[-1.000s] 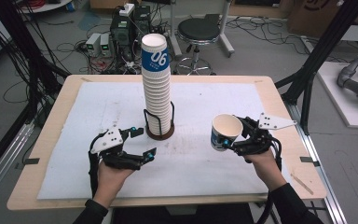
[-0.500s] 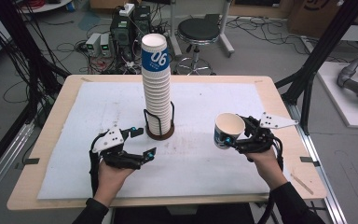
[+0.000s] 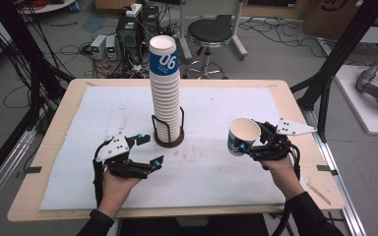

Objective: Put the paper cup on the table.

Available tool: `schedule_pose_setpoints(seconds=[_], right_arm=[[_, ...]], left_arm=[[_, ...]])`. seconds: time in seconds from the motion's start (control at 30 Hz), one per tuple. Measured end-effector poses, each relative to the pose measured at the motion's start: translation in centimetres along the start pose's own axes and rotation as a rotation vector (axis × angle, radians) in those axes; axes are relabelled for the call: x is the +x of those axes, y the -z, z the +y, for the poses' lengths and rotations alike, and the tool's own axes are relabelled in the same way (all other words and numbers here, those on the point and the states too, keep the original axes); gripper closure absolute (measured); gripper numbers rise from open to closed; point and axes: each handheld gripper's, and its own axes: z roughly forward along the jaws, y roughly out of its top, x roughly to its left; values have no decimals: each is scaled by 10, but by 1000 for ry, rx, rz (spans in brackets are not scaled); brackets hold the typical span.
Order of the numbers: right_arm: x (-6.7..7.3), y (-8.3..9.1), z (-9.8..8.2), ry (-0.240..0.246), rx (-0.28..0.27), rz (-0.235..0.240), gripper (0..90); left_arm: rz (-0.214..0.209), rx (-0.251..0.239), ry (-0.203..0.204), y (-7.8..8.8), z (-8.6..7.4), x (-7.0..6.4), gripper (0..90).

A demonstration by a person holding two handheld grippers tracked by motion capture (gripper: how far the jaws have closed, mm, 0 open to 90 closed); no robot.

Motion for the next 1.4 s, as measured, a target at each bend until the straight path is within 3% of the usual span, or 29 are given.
schedule_pose_setpoints(seconds=[0.3,0.73,1.4], right_arm=[[-16,-1,-2,-13,7,-68,201],[-42,4,-5,-51,-2,-209,201],[-62,-5,-13,-89,11,-315,201]], left_arm=[[-1,-1,10,1,-1,3,145],[5,9,5,-1,-1,2,145],[7,13,-2,-1,-1,0,145]])
